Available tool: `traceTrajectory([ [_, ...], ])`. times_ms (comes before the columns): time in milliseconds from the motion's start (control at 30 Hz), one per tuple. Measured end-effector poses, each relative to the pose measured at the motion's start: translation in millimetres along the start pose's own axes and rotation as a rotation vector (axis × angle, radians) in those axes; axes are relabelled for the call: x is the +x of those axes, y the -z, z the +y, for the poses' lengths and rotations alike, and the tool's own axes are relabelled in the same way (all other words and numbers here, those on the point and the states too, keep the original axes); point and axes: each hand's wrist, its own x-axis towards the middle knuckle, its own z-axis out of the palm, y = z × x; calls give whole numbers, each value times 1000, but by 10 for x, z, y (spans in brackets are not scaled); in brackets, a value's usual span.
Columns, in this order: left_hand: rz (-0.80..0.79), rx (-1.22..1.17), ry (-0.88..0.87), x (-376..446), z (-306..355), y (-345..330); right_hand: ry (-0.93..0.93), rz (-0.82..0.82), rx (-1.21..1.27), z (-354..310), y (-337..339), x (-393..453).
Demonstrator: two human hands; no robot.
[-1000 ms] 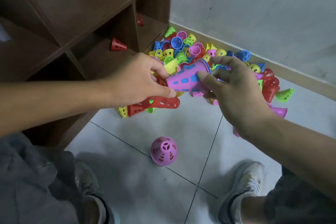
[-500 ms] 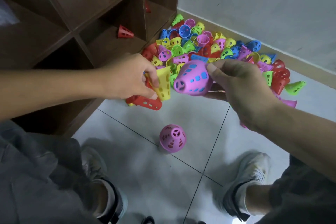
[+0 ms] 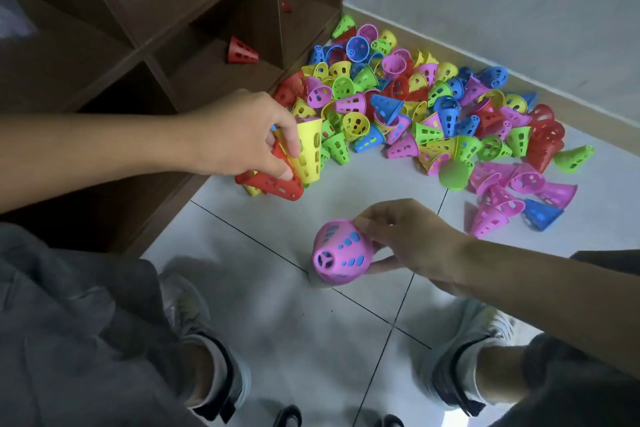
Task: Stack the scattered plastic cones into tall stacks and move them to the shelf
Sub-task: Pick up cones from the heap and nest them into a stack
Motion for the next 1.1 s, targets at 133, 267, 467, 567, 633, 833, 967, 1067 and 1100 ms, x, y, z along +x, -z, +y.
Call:
traceTrajectory([
  [133,-27,-11,-9,22,26,5,-12,65,-2,128,-50,113],
  [267,-71,-90,-19,54,59,6,-28,137,-86,257,-54,211],
  [467,-108,-213,-28,107,142,32,30,213,-241,237,-12,251],
  [567,-106,-301,-35,128,215,79,143,177,33,-47,15,209],
  [633,-99,-368,-39,133,273,119,192,107,240,-251,54,144],
  [833,-60,-526,-51,135,408,182,215,50,350,-457,179,53],
  [967,-46,-558,-64,125,484,136,216,45,410,-488,214,-6],
  [1067,-20,-569,-78,107,535,102,208,24,478,-480,230,-57],
  [1100,-15,-576,-84,95,552,91,209,13,496,-476,230,-76],
])
